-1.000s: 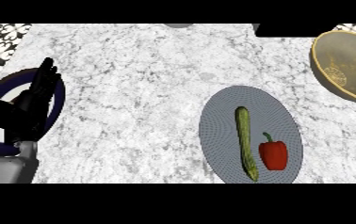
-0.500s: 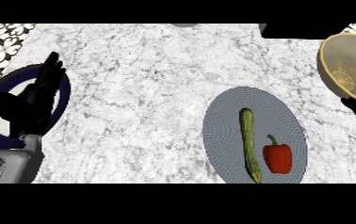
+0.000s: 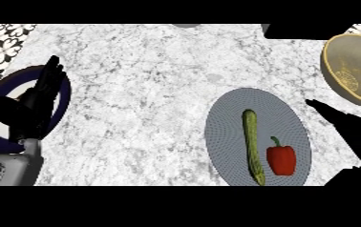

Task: Pick the bell pepper from the placemat and place it in the bowl

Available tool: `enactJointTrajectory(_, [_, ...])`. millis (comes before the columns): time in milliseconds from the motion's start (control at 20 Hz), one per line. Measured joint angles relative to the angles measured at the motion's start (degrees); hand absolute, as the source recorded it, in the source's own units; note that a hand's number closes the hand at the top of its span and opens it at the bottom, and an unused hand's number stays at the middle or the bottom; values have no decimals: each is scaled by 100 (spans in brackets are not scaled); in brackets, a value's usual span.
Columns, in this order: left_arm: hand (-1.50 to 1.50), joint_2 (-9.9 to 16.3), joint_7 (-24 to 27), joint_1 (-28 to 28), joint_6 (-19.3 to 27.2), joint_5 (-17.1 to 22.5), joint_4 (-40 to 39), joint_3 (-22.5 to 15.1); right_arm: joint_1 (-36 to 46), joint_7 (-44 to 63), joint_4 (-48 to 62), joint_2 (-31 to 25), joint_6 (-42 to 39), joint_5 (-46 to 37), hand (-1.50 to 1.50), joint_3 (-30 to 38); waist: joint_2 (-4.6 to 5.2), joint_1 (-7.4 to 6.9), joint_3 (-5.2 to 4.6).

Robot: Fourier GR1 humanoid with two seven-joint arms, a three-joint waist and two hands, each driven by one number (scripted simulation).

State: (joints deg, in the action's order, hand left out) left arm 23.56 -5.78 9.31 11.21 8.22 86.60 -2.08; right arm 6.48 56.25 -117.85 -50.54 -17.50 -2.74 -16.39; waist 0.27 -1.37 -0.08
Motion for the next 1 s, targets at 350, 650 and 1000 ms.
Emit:
enactJointTrajectory(350, [0,-44,-85,54,-40,-84,-4,108,308,-36,636,226,-333,-231,-150,-486,-15,68,6])
enactJointTrajectory(650, [0,-72,-103,-17,-139,-129,34,259,449,-211,824,549,-346,-1316,-150,-773,-27,102,6])
enactJointTrajectory(1000, [0,-244,-36,-262,-225,-277,211,370,154,-315,991,1166,-415,-1984,-150,-863,-29,123,8])
